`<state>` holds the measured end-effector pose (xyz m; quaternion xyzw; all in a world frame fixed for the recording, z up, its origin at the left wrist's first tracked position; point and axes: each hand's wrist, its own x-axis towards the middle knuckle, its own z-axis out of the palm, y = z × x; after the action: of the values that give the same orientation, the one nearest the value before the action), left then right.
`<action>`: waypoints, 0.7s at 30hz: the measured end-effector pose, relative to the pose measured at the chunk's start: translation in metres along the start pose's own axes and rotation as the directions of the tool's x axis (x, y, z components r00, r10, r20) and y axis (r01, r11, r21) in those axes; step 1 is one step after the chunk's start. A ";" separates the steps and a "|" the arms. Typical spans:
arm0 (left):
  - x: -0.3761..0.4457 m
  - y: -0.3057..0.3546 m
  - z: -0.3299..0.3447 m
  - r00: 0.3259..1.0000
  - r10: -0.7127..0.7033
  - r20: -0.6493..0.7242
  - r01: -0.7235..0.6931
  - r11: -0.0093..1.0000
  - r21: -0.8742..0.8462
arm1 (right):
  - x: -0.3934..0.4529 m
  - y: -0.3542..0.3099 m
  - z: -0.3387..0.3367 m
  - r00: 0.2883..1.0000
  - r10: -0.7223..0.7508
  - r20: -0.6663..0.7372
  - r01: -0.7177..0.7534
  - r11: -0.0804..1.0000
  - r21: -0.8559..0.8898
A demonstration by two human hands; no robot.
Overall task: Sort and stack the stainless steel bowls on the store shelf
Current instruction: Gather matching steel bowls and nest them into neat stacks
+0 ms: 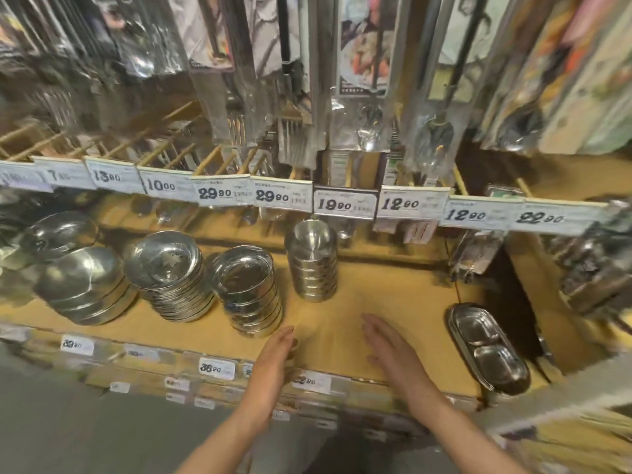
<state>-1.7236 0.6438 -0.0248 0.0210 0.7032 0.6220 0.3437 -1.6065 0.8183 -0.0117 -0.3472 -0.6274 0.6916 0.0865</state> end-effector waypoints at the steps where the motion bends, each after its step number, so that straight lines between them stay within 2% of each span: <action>1: -0.002 0.002 -0.008 1.000 -0.004 -0.004 0.004 1.000 -0.001 | -0.005 0.000 0.006 1.000 -0.001 0.000 0.001 1.000 -0.008; 6: -0.010 0.009 -0.070 1.000 0.005 -0.011 -0.005 1.000 -0.025 | -0.011 0.002 0.067 1.000 -0.007 -0.009 0.006 0.998 -0.061; 12: -0.012 0.011 -0.206 0.995 0.024 -0.099 -0.023 1.000 0.015 | -0.016 0.024 0.174 0.996 -0.057 0.070 0.073 0.962 -0.262; 16: 0.000 0.013 -0.276 0.985 0.020 -0.170 -0.016 1.000 0.025 | -0.013 0.033 0.228 0.997 -0.015 0.078 0.036 0.961 -0.274; 21: 0.024 0.020 -0.310 0.975 -0.006 -0.221 -0.005 0.999 -0.047 | -0.005 0.024 0.270 0.995 0.028 0.092 -0.009 0.979 -0.202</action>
<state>-1.9078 0.3925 -0.0213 -0.0567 0.7221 0.6370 0.2638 -1.7538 0.5922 -0.0399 -0.3270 -0.6943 0.6409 0.0150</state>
